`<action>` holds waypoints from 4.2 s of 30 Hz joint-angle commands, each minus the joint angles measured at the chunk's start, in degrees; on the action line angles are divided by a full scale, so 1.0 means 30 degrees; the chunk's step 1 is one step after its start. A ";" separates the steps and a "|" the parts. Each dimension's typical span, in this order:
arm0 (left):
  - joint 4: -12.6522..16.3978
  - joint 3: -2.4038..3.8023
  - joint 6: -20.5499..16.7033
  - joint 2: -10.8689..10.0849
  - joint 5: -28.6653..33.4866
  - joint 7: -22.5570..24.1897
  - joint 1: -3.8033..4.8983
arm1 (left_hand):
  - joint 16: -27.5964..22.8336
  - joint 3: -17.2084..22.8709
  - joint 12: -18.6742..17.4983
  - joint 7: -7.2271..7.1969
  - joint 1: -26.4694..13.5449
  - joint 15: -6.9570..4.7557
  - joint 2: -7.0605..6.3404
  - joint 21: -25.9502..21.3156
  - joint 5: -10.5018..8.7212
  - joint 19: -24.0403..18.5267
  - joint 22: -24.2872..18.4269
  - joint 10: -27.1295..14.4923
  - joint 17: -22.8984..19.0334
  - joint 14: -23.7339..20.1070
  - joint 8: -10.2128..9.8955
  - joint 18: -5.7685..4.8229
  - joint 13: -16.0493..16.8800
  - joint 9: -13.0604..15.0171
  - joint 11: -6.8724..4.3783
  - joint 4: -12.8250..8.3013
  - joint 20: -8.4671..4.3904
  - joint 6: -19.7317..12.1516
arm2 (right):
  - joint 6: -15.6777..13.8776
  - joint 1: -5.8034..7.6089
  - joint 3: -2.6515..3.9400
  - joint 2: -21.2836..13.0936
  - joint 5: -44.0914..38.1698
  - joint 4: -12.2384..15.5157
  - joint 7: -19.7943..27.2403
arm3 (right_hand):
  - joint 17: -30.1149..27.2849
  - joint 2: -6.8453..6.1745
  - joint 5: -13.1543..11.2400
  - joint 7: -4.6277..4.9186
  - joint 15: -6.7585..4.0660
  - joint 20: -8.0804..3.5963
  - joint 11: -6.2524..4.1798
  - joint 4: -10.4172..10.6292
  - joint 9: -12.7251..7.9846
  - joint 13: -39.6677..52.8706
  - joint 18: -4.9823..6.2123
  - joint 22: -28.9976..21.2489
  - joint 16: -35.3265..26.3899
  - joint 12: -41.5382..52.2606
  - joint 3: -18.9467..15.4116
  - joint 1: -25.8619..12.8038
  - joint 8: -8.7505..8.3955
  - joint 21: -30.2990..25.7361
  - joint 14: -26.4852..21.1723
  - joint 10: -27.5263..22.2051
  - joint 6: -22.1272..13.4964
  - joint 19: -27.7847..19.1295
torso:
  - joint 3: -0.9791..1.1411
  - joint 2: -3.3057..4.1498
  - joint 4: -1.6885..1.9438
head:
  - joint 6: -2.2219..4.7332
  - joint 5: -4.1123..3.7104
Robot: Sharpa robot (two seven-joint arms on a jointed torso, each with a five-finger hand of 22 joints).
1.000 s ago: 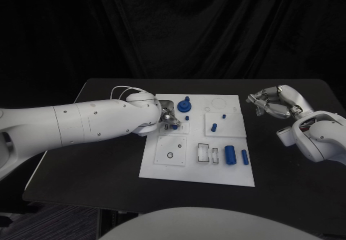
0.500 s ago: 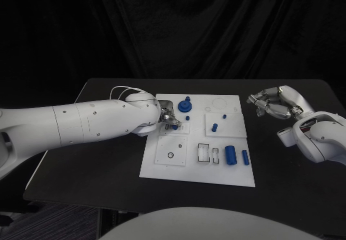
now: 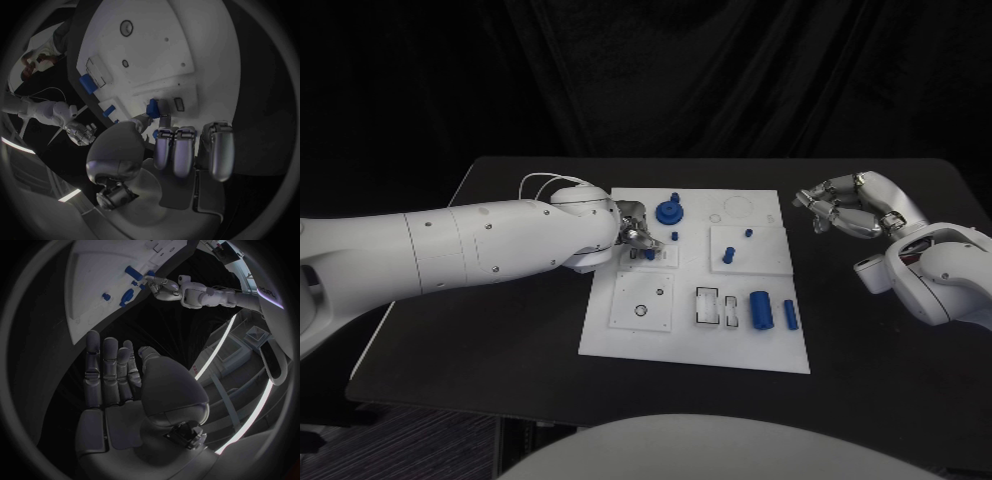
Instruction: Assemble the parts on the task board
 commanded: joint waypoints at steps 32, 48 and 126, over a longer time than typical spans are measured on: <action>0.0054 -0.0053 -0.0326 -0.0256 0.0002 0.1056 -0.0129 | 0.0051 -0.0743 0.0068 -0.0031 -0.0370 -0.0159 -0.0062 -0.0260 0.0999 0.0042 0.1922 0.2013 0.5032 0.2017 -0.0354 0.0218 0.5020 0.1480 -0.0073 0.1189 -0.0048 0.0198 | 0.0213 -0.0061 0.0016 -0.0017 -0.0089 -0.0018 -0.0499 | 0.0050 -0.0047 0.0044 -0.0161 -0.0023 -0.0031 -0.0057 -0.0006 -0.0030 0.0036 0.0214 0.0035 0.0138 0.0138 0.0163 0.0234 0.0082 -0.0097 0.0199 0.0213 0.0021 0.0219 | 0.0005 -0.0009 -0.0010 | 0.0001 0.0034; 0.0057 -0.0053 -0.0032 -0.0397 0.0002 0.1058 -0.0129 | 0.0051 -0.1068 0.0068 -0.0023 -0.0224 -0.0146 0.0002 -0.0323 0.1046 0.0010 0.1902 0.2013 0.5032 0.2017 -0.0525 0.0233 0.5020 0.1475 -0.0067 0.1461 -0.0036 0.0238 | 0.0285 -0.0080 0.0016 -0.0007 -0.0089 -0.0041 -0.0612 | 0.0024 -0.0038 0.0046 -0.0165 -0.0031 -0.0039 -0.0064 -0.0009 -0.0033 0.0023 0.0215 0.0039 0.0135 0.0152 0.0189 0.0250 0.0081 -0.0095 0.0213 0.0234 0.0015 0.0243 | 0.0001 0.0001 -0.0006 | 0.0001 0.0044; -0.0990 -0.0045 0.5088 -0.1267 0.5059 0.5632 0.3953 | -1.8403 -0.0872 -1.7995 0.1451 0.5850 0.2838 0.0993 -1.6511 -0.0545 -1.0678 -0.6480 -1.3250 -1.1834 -1.1472 0.1771 0.2607 -0.7793 0.1210 0.2628 0.2320 0.3162 -0.7334 | 0.0525 -0.0168 0.0016 0.0133 -0.0205 -0.0221 -0.1146 | -0.0056 -0.0055 0.0038 -0.0187 -0.0057 -0.0069 -0.0085 0.0003 -0.0030 -0.0012 0.0213 0.0058 0.0139 0.0232 0.0249 0.0249 0.0126 -0.0098 0.0297 0.0350 0.0074 0.0350 | 0.0014 0.0054 -0.0060 | 0.0001 0.0039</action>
